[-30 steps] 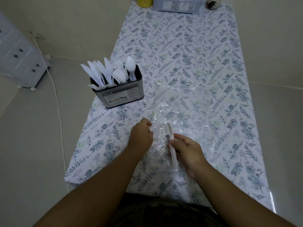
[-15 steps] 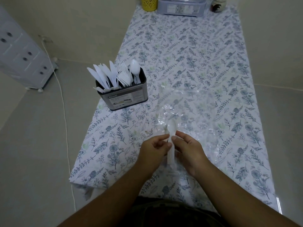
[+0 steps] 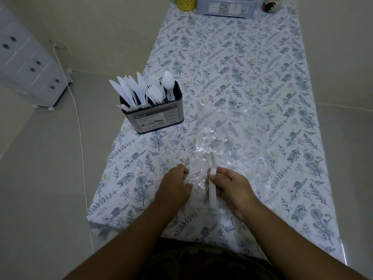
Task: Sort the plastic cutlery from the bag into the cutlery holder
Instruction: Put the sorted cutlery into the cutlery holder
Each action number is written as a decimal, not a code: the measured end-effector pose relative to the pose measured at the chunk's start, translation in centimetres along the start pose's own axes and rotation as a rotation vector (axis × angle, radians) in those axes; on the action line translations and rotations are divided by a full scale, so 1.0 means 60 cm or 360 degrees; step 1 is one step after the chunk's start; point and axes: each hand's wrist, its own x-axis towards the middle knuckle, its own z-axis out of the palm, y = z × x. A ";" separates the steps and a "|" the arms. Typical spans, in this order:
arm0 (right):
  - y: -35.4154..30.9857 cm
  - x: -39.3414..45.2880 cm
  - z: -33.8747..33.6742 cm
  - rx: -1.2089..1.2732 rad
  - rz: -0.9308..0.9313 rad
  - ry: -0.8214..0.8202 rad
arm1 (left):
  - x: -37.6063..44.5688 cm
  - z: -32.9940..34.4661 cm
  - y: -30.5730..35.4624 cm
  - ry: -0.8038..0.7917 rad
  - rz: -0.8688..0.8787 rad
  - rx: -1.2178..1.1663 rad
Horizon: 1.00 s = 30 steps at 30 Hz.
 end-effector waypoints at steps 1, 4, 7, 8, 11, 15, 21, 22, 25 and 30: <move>0.001 0.001 -0.001 0.0015 0.0001 0.0022 | -0.002 0.001 -0.003 -0.0019 -0.0018 0.0013; 0.003 0.004 -0.004 0.0023 0.0002 0.0057 | -0.005 -0.002 -0.001 0.0050 -0.0036 -0.0084; 0.003 0.002 -0.001 0.0005 -0.0011 0.0062 | -0.007 -0.006 0.018 0.0092 -0.0083 -0.0359; 0.002 0.001 0.000 0.0005 -0.0015 0.0051 | -0.009 -0.004 0.027 0.0087 -0.0109 -0.0448; 0.001 -0.004 0.003 0.0006 -0.0038 0.0012 | -0.015 0.007 0.051 0.0090 -0.0144 -0.0574; -0.001 -0.007 0.002 0.0034 -0.0050 -0.0016 | -0.022 0.020 0.060 -0.0015 -0.0126 -0.0665; -0.001 -0.009 -0.007 0.0024 -0.0004 -0.0114 | -0.029 0.024 0.066 -0.0117 -0.0178 -0.0977; 0.000 -0.009 -0.009 0.0001 0.0007 -0.0125 | -0.028 0.024 0.065 -0.0170 -0.0207 -0.1015; 0.005 -0.009 -0.014 -0.0023 0.0031 -0.0103 | -0.025 0.023 0.065 -0.0273 -0.0304 -0.1115; 0.014 -0.008 -0.015 -0.0078 0.0043 -0.0067 | 0.010 0.038 0.061 -0.0145 -0.0904 -0.1489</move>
